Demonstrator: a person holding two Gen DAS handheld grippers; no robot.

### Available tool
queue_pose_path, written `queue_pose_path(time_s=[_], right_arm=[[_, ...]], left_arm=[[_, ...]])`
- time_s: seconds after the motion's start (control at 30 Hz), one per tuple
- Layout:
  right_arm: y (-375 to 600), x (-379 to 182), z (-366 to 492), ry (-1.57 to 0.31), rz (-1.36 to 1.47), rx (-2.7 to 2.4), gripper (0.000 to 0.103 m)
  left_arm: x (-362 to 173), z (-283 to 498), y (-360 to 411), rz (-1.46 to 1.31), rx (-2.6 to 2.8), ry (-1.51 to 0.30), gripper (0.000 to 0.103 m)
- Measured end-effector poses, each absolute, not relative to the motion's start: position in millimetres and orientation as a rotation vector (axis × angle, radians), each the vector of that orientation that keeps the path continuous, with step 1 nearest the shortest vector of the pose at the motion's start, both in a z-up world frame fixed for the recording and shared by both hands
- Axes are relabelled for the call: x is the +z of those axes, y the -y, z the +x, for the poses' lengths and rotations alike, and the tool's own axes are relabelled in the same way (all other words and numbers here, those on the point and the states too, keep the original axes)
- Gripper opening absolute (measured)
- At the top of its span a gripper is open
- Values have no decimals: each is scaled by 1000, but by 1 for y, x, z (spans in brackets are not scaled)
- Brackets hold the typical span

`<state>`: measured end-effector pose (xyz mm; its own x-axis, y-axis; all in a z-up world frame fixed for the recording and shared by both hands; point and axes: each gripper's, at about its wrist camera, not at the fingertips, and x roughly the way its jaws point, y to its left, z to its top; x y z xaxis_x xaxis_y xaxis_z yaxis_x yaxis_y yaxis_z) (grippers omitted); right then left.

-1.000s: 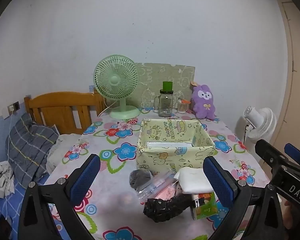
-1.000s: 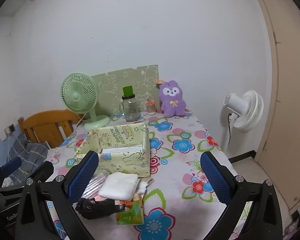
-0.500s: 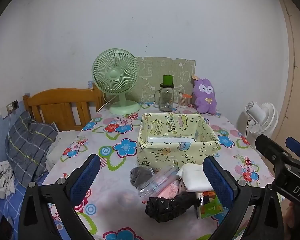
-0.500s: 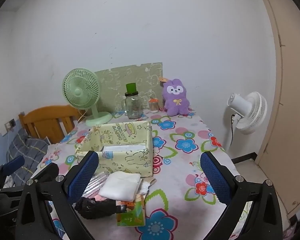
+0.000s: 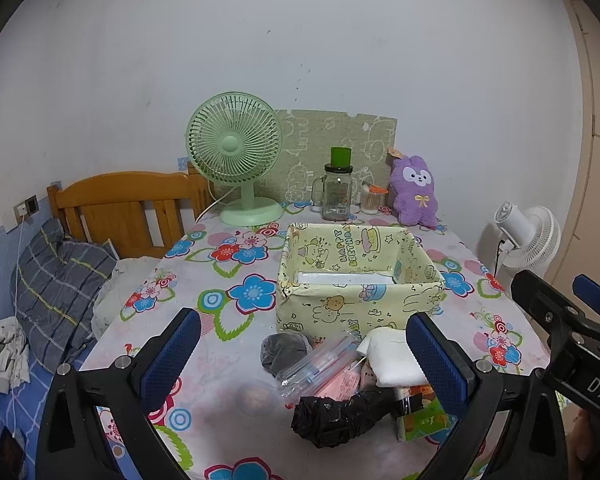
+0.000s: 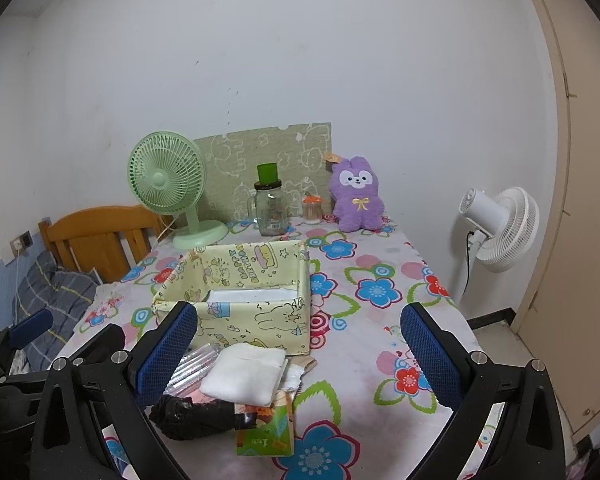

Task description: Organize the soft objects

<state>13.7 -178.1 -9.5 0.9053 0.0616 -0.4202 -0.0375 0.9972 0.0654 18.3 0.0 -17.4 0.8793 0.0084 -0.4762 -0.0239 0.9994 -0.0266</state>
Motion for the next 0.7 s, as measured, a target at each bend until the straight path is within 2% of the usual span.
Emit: queue_pose_path(time_s=[0.7], right_arm=[[179, -9, 13, -434, 57, 53, 103]], left_arm=[[-17, 18, 1, -40, 6, -494, 103]])
